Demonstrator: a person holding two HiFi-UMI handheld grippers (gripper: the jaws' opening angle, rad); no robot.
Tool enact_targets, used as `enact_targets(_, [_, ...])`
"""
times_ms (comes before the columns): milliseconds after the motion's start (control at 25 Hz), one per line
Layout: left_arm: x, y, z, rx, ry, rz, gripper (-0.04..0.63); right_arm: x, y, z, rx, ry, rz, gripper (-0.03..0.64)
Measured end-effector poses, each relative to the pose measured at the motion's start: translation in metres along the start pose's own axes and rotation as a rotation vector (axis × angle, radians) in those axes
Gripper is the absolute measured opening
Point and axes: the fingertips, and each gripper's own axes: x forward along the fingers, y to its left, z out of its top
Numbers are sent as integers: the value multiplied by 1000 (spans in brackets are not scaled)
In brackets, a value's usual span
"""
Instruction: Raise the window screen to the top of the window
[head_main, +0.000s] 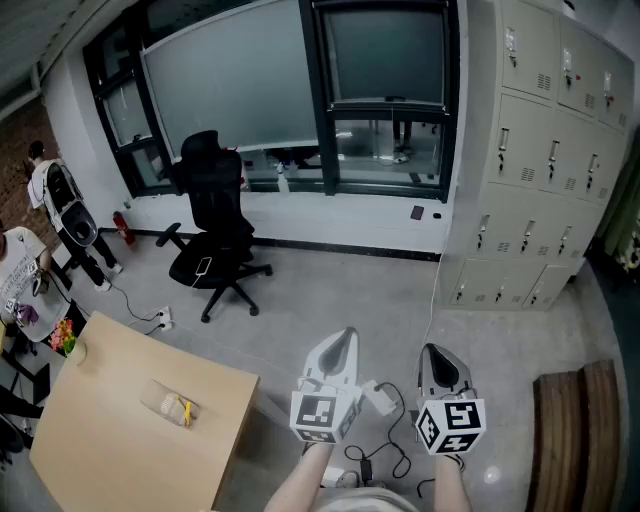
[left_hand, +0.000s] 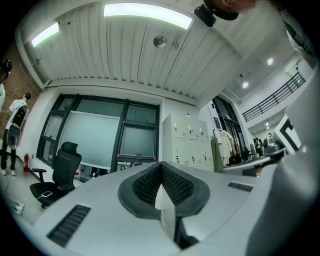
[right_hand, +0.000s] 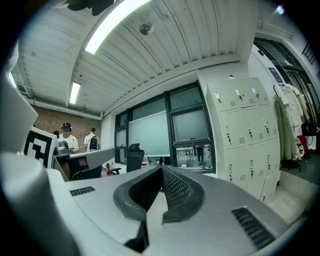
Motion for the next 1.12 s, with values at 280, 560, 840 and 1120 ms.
enact_targets(280, [2,-12,-6,7,-22,-7,3,-6,-16,2,0,-5,-12,5])
enact_targets(560, [3,-23,-22,-15,8,4,3,-14,-30,-8,-4,12,16,5])
enact_targets(840, [22,7,-27,-64,7,62,3,19,-35,-21,37,41,73,5])
enact_targets(1120, [121,90,-78,-185,-3,73,3,152,-58,-30,31,60,121,5])
